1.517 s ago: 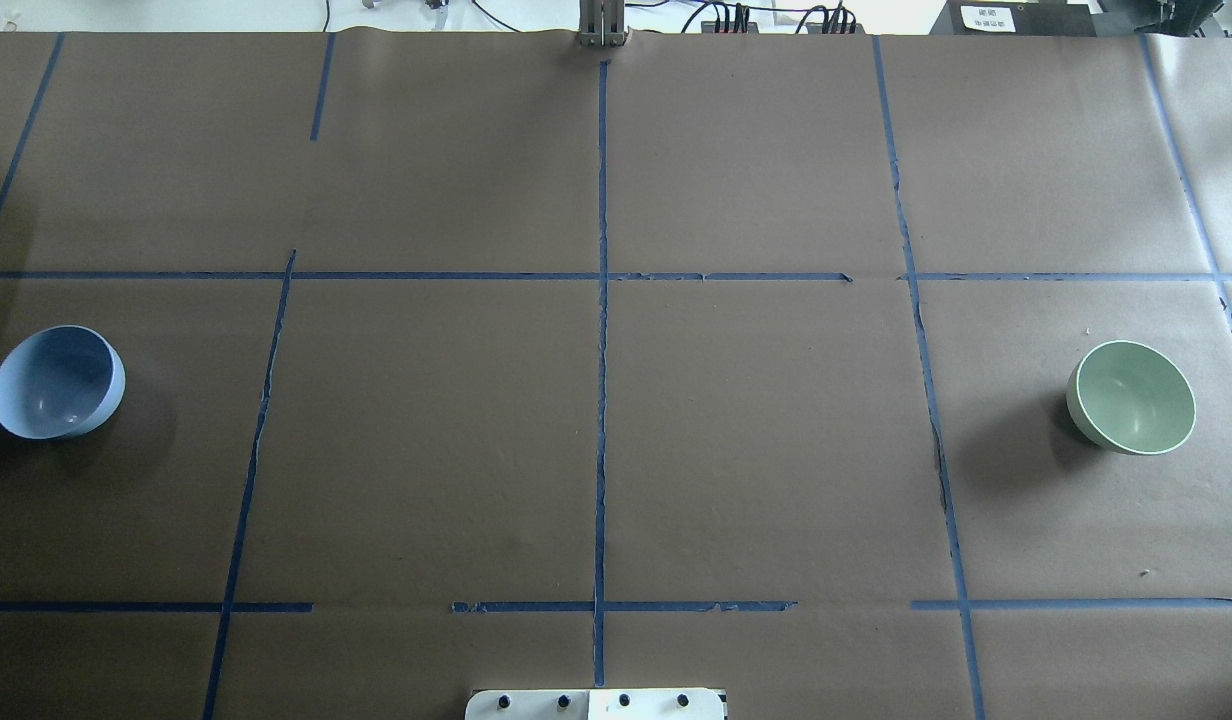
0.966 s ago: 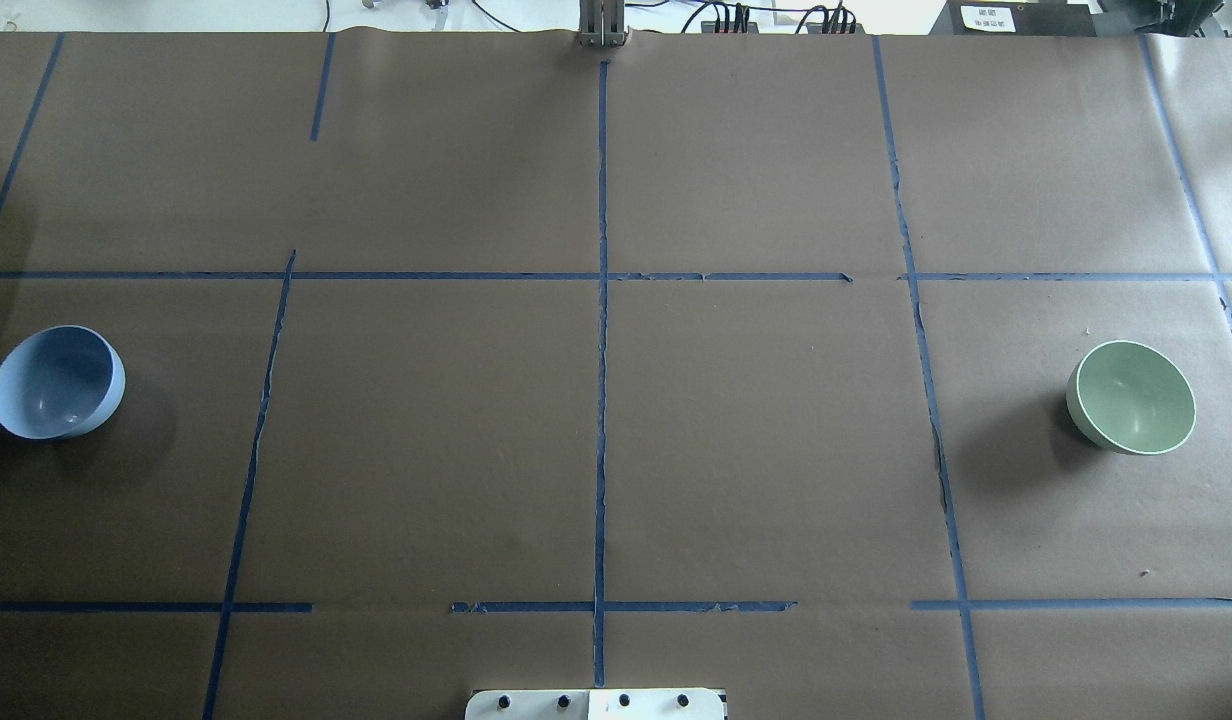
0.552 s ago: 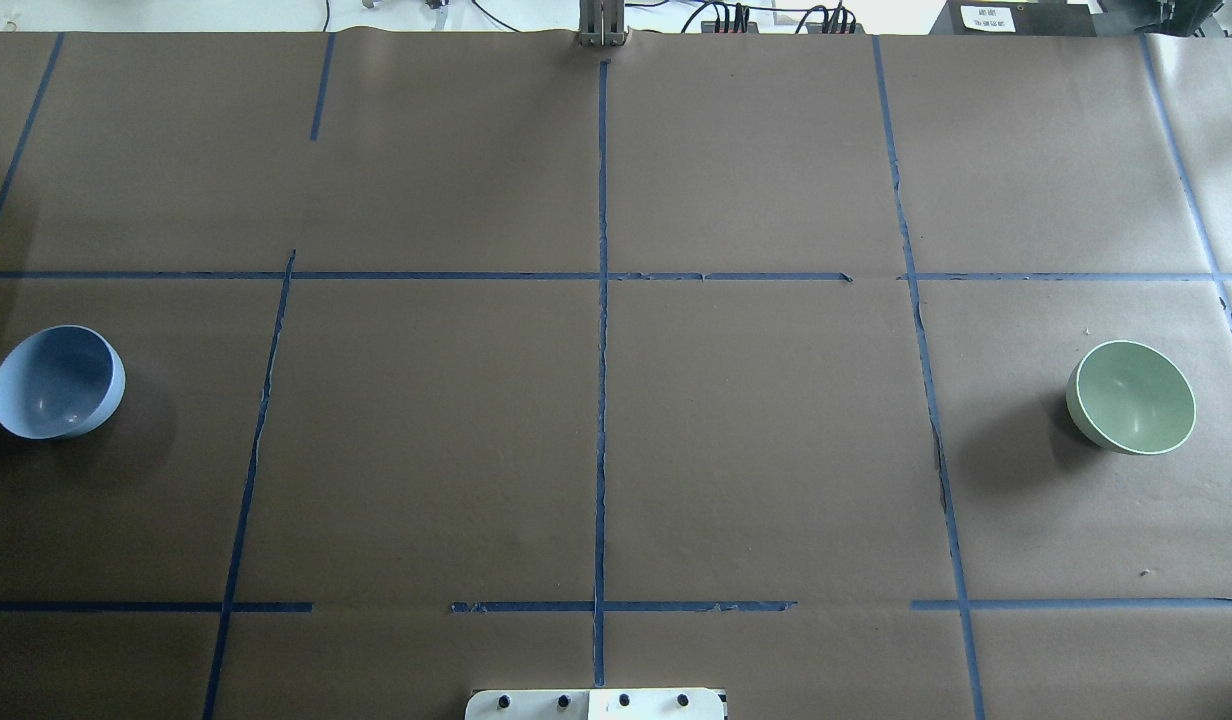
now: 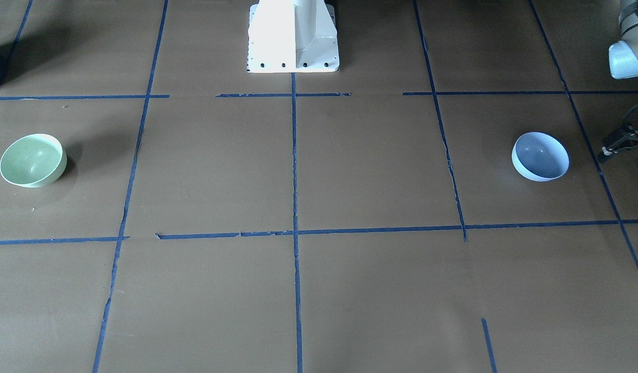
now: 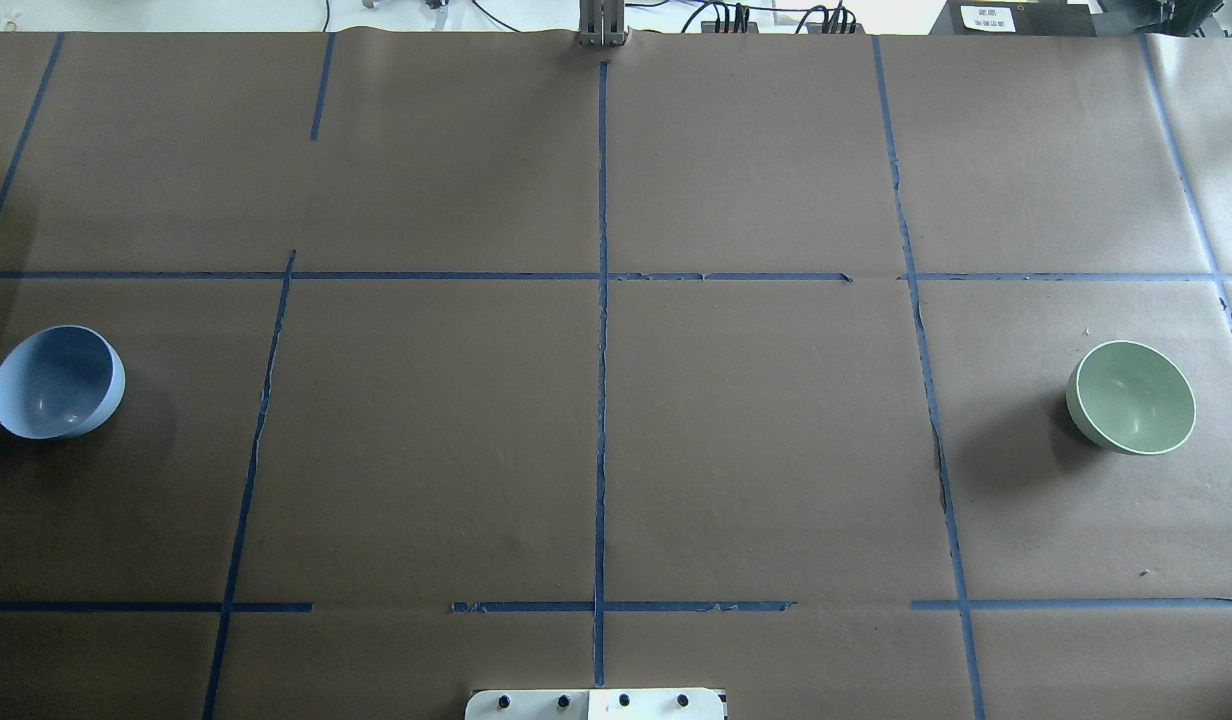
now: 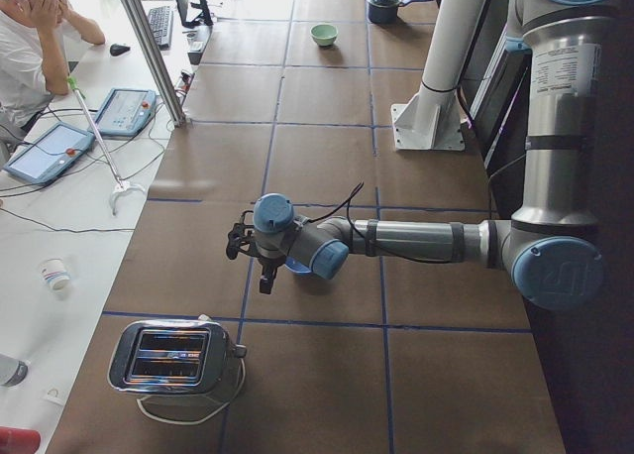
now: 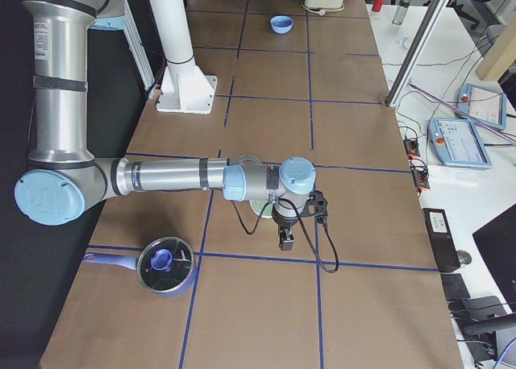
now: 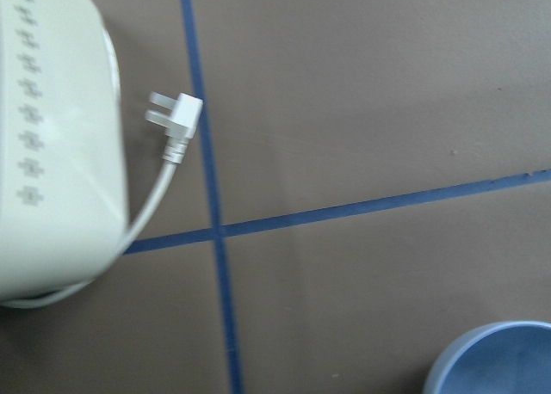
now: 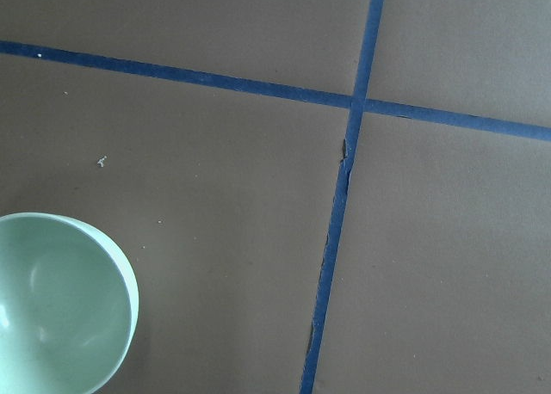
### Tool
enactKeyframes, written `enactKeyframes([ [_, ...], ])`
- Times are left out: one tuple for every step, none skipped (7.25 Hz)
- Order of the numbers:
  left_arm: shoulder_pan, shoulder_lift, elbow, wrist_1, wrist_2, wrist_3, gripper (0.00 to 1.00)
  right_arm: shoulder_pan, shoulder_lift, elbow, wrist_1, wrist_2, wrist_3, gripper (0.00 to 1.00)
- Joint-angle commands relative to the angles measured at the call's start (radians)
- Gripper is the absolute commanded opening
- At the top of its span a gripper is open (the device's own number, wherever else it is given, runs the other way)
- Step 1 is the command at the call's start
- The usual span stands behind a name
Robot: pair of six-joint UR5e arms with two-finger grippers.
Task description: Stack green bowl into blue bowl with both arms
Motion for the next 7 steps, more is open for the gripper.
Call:
enactKeyframes([
  [0.177, 0.028, 0.005, -0.085, 0.116, -0.188, 1.00, 0.000, 0.000, 0.001, 0.000, 0.001, 0.000, 1.00],
  [0.195, 0.028, 0.024, -0.087, 0.118, -0.190, 0.99, 0.000, 0.000, 0.001, 0.000, 0.001, -0.001, 1.00],
  [0.196, 0.028, 0.027, -0.092, 0.115, -0.204, 0.55, 0.000, 0.000, 0.004, 0.000, 0.001, 0.000, 1.00],
  [0.195, 0.028, 0.025, -0.092, 0.113, -0.231, 0.13, 0.000, 0.000, 0.003, 0.000, -0.001, 0.000, 1.00],
  [0.195, 0.028, 0.018, -0.092, 0.106, -0.232, 0.04, 0.000, 0.000, 0.004, 0.000, 0.001, 0.000, 1.00],
  [0.193, 0.025, 0.015, -0.089, 0.102, -0.232, 0.00, 0.000, 0.000, 0.003, 0.000, 0.001, 0.000, 1.00],
  [0.193, 0.011, -0.025, -0.064, 0.095, -0.235, 0.00, 0.000, 0.000, 0.004, 0.000, 0.001, 0.000, 1.00],
])
